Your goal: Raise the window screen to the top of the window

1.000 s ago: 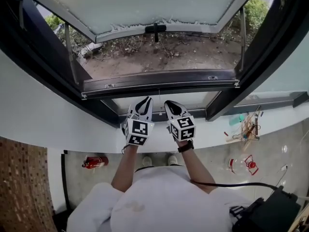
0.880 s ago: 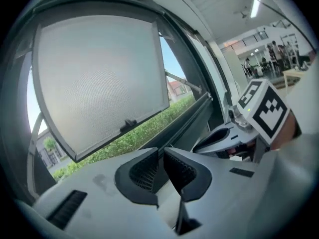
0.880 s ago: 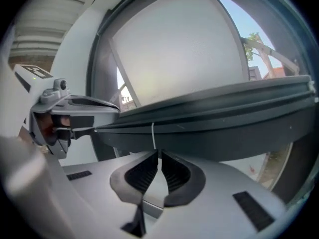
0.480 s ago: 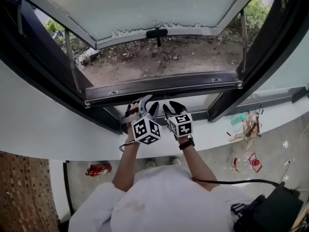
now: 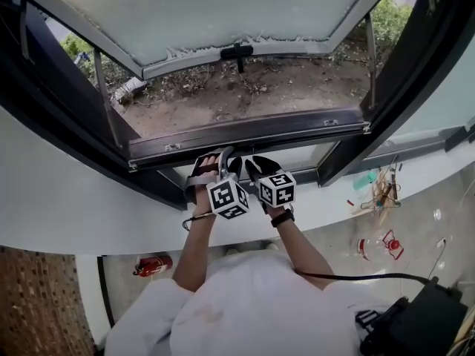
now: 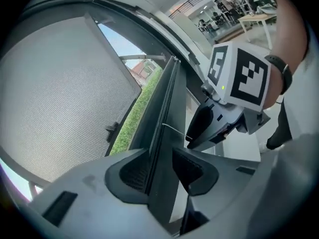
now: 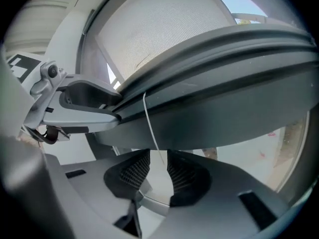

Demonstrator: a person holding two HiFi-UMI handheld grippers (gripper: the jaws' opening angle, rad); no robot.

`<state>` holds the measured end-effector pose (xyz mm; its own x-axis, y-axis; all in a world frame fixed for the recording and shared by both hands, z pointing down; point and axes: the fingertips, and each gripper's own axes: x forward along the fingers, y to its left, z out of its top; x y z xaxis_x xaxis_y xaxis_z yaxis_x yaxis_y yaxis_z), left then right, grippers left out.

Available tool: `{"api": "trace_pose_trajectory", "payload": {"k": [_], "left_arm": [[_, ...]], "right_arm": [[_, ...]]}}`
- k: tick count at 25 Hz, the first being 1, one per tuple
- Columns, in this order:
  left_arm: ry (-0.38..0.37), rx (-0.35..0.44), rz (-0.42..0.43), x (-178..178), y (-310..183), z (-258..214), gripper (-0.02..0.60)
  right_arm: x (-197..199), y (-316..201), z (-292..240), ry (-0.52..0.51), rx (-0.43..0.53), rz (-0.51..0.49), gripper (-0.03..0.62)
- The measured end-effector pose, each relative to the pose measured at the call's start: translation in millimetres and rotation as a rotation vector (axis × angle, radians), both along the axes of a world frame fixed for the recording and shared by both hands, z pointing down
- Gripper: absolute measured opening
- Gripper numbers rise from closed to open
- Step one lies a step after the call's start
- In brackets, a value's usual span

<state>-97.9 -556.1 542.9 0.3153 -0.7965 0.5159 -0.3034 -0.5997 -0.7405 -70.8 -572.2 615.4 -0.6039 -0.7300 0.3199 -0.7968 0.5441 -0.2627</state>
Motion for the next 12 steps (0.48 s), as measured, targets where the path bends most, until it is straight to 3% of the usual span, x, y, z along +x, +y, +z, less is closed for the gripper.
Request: {"api": "trace_pose_trajectory", "payload": {"k": [2,4,6,9,12], "left_arm": [[0.013,0.007,0.008,0.6,0.5,-0.3,0.124],[0.057,0.023,-0.004,0.8,0.6,-1.9,0.124],[0.075,0.069,-0.028,-0.2,-0.7,-3.7,0.123],[-0.004,0.131,-0.051,-2.6,-4.8,-6.7,0.117],[-0.082,0.122,-0.063,-5.0,-6.8,-7.8,0.066]], "right_arm": [[-1.9,2.7,6.5,0.013,-0.008,-0.016,0.102],[-2.7,5.4,11.7,0.021,-0.01,-0.027,0.028],[-3.5,7.0,12.6,0.004,-0.001,-0.035,0.003],[-1.5,6.6,16.1,0.012,0.009,-0.035,0.003],[-0.3,13.8,39.9,0.061,-0.05,-0.05,0.002]]}}
